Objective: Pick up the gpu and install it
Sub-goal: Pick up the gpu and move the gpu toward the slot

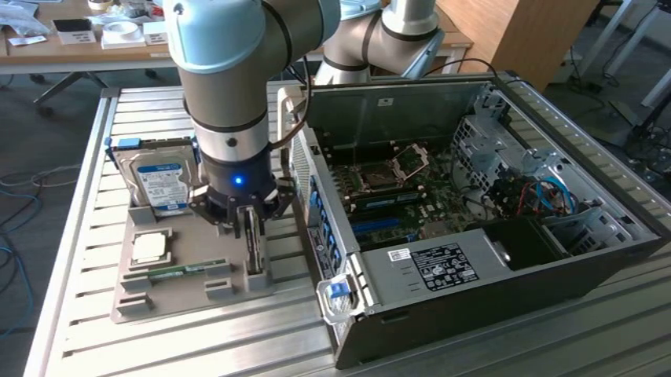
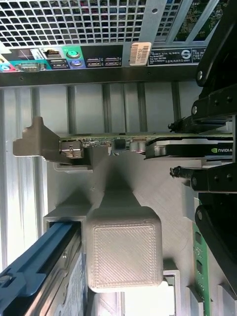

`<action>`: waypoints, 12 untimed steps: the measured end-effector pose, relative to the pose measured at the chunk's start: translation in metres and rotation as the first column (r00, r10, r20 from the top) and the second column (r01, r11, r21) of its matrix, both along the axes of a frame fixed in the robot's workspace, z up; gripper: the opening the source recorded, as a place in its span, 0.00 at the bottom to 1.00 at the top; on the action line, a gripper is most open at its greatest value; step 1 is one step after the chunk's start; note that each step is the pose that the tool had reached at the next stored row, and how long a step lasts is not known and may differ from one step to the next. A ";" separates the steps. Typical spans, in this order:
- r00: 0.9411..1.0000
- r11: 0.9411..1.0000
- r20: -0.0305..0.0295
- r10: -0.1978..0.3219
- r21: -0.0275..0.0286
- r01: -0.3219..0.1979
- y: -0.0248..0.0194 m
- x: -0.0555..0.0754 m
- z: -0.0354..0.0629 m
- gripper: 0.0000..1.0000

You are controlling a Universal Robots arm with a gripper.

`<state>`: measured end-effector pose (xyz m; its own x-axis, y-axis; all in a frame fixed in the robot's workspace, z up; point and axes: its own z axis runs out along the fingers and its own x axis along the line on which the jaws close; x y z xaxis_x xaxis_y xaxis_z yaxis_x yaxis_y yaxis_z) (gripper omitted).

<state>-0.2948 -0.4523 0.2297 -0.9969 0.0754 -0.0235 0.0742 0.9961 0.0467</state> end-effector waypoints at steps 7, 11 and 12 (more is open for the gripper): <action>1.000 1.000 0.000 0.000 0.000 0.000 -0.0003 0.000 -0.0024 0.41; 1.000 1.000 0.000 0.000 0.000 0.000 0.0018 0.000 -0.0027 0.41; 1.000 1.000 0.000 0.000 0.000 0.000 0.0018 0.000 -0.0027 0.41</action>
